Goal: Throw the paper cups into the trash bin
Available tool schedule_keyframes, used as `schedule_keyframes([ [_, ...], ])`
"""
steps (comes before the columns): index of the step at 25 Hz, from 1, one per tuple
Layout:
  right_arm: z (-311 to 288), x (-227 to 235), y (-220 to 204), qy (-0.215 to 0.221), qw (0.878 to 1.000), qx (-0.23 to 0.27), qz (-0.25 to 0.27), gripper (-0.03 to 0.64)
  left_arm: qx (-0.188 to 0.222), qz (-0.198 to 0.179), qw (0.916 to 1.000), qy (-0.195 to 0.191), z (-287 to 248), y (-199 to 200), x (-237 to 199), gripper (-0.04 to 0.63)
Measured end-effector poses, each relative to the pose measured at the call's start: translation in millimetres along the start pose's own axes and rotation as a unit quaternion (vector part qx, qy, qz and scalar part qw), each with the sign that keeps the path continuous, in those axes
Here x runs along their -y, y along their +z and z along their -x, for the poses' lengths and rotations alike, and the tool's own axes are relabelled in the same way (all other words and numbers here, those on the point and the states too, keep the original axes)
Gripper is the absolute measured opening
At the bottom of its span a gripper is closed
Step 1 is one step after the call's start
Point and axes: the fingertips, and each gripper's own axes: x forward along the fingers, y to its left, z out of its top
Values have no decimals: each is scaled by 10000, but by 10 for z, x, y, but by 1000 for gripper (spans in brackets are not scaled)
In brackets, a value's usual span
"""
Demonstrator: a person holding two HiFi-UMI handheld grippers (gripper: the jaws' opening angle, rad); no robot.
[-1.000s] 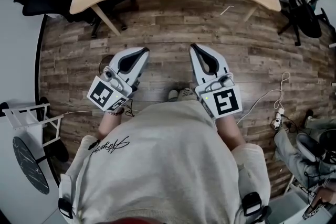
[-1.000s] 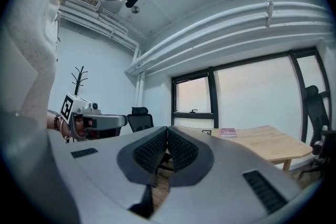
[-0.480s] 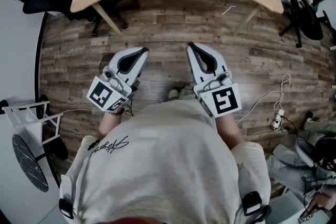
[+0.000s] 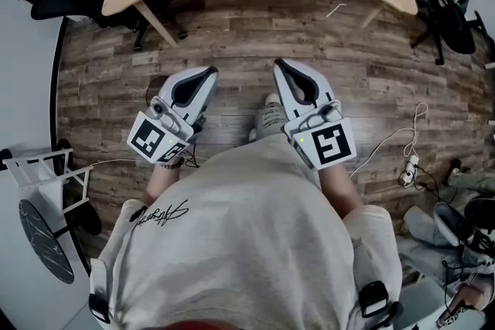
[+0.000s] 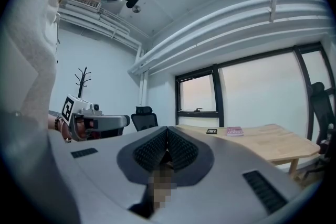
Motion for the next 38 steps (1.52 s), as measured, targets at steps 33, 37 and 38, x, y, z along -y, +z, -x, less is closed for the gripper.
schedule_keyframes([
  [33,-1970,1305,-82,680,9976,-109,-59,9,29,-34,9979,643,-1133,-119,-1934,3],
  [37,-2275,1493,-60,783,9969,-52,-42,9,-1,-37,9975,708,-1314,-120,-2212,3],
  [38,-2352,1541,-68,814,9966,-83,-57,9,-6,-34,9973,734,-1358,-119,-2293,3],
])
